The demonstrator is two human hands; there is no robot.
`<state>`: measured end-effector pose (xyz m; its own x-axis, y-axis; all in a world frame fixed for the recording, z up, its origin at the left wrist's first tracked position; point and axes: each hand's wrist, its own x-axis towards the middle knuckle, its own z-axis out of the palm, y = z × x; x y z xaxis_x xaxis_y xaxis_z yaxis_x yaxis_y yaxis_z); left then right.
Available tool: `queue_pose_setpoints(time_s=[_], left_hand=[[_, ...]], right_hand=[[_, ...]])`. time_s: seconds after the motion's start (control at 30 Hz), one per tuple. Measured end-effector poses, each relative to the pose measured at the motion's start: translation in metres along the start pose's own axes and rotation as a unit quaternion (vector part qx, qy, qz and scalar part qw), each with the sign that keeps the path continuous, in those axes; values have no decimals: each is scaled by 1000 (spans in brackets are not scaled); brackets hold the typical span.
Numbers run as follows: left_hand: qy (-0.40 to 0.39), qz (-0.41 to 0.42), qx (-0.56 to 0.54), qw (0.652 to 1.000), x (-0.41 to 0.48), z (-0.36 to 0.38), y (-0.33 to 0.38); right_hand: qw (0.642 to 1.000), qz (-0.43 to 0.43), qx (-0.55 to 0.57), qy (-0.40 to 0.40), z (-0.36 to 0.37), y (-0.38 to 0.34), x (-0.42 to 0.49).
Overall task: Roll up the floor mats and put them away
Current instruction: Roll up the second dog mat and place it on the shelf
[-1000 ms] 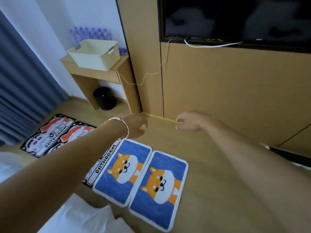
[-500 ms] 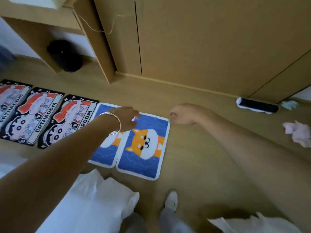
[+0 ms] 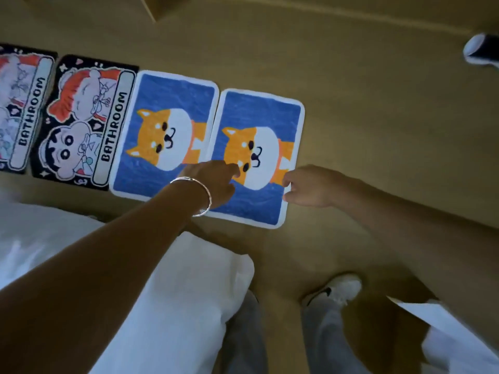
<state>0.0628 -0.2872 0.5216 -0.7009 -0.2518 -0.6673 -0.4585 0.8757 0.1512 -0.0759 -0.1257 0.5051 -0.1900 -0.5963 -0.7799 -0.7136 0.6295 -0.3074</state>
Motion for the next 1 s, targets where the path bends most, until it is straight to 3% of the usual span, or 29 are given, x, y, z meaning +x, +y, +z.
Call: queue_pose_setpoints(time_s=[0.43, 0.6, 0.8, 1.0], left_hand=[[-116, -10, 65, 991, 182, 251, -17], [-101, -38, 88, 990, 235, 310, -16], [-93, -15, 60, 994, 269, 375, -27], [-90, 2, 151, 984, 286, 413, -65]], right_hand=[[998, -14, -46, -26, 205, 91, 220], [999, -29, -34, 15, 268, 113, 274], [986, -124, -96, 53, 325, 119, 325], [952, -209, -183, 132, 366, 107, 367]])
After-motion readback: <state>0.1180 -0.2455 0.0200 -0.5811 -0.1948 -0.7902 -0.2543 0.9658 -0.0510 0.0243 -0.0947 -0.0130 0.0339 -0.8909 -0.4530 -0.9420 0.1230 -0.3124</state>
